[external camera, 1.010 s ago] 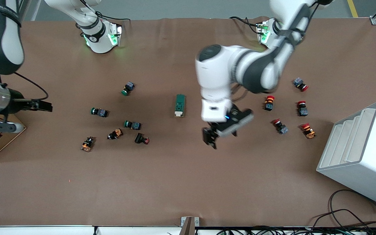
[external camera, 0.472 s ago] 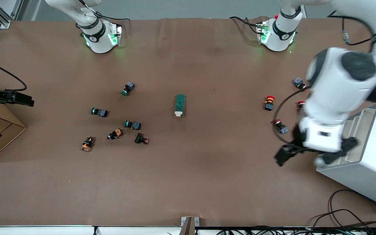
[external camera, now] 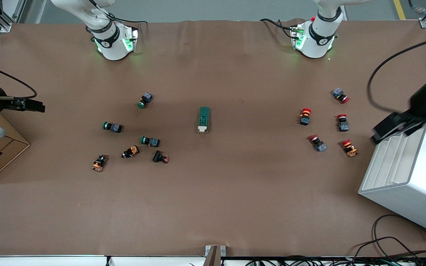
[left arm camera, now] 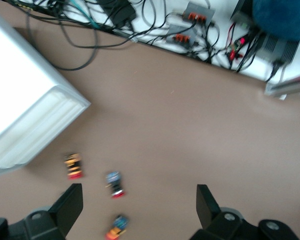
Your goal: Close load switch with both arms
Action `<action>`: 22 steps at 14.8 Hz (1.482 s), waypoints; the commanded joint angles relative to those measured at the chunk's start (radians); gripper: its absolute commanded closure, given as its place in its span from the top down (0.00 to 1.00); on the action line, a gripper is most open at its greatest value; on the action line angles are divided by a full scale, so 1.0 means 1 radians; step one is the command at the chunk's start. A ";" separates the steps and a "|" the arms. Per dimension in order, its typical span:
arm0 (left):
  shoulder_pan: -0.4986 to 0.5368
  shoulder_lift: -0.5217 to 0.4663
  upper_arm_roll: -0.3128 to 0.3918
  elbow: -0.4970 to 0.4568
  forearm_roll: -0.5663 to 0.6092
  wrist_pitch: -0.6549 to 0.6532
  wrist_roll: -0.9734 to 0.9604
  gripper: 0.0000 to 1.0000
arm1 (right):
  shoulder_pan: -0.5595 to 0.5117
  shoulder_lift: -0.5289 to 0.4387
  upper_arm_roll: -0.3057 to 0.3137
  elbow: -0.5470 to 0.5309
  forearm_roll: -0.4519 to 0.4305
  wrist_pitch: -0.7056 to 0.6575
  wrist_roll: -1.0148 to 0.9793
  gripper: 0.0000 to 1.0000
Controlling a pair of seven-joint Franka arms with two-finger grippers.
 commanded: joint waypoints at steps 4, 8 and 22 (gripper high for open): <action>-0.033 -0.130 0.176 -0.059 -0.068 -0.214 0.164 1.00 | -0.012 -0.139 0.005 -0.090 0.006 0.034 -0.006 1.00; -0.035 -0.225 0.178 -0.169 -0.067 -0.227 0.185 1.00 | -0.025 -0.255 0.008 -0.242 0.006 0.096 -0.007 1.00; -0.033 -0.373 0.107 -0.375 -0.027 -0.173 0.286 1.00 | -0.066 -0.395 0.052 -0.293 0.008 0.120 -0.024 1.00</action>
